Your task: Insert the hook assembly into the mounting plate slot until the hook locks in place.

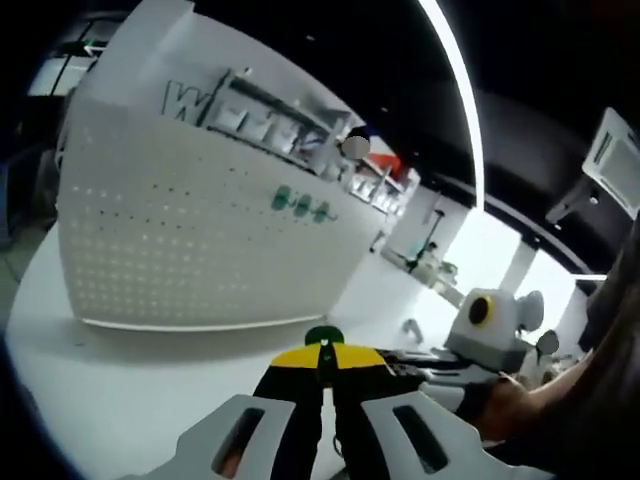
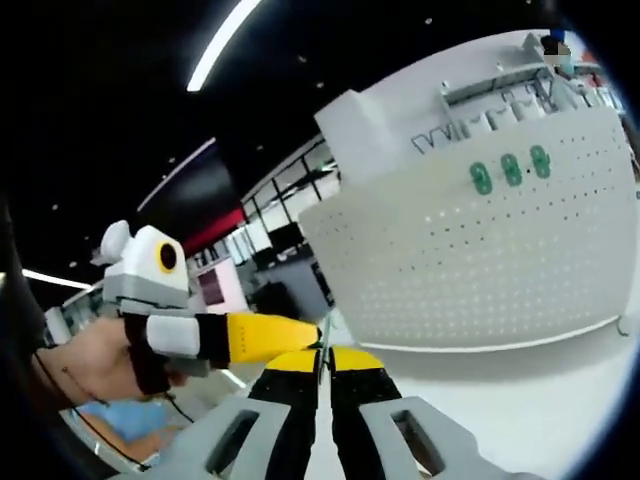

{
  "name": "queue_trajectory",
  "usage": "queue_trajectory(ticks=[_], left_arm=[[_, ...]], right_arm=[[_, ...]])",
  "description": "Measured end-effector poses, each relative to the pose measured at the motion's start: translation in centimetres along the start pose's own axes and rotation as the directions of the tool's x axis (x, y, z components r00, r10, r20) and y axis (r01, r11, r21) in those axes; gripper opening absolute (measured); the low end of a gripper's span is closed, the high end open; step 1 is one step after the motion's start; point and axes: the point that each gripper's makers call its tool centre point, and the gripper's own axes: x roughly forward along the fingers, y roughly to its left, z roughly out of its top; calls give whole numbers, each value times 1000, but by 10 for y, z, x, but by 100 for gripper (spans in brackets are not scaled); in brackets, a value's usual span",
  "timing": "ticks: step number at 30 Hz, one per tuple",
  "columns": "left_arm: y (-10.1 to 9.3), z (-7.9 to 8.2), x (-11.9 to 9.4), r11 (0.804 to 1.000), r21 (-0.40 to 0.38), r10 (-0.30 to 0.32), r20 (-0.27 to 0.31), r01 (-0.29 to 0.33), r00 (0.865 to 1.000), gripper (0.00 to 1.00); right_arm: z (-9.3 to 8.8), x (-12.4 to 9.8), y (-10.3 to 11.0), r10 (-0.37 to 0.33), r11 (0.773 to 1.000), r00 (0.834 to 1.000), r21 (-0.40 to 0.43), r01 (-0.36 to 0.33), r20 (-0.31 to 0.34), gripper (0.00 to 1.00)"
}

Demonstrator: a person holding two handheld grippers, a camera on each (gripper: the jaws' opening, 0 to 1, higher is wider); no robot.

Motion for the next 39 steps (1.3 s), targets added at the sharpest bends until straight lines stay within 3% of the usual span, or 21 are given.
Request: queue_trajectory(ticks=[10,16,22,28,39], left_arm=[[13,13,-6,997,32,65,46,-66,997,1],[34,35,-17,987,67,139,108,-146,984,1],[59,60,-29,966,97,221,180,-240,959,1],[85,90,-39,932,124,297,277,-341,914,1],[115,119,-30,878,153,375,366,-452,852,1]], right_arm=[[3,3,-1,5,1000,1000,8,-5,-3,7],[-9,0,-4,-6,1000,999,-29,5,-40,6],[-20,-6,-13,-26,999,997,-23,25,-73,6],[-29,-11,-17,-39,999,995,-34,36,-95,5],[-39,-11,-20,-40,999,991,-41,35,-129,4]])
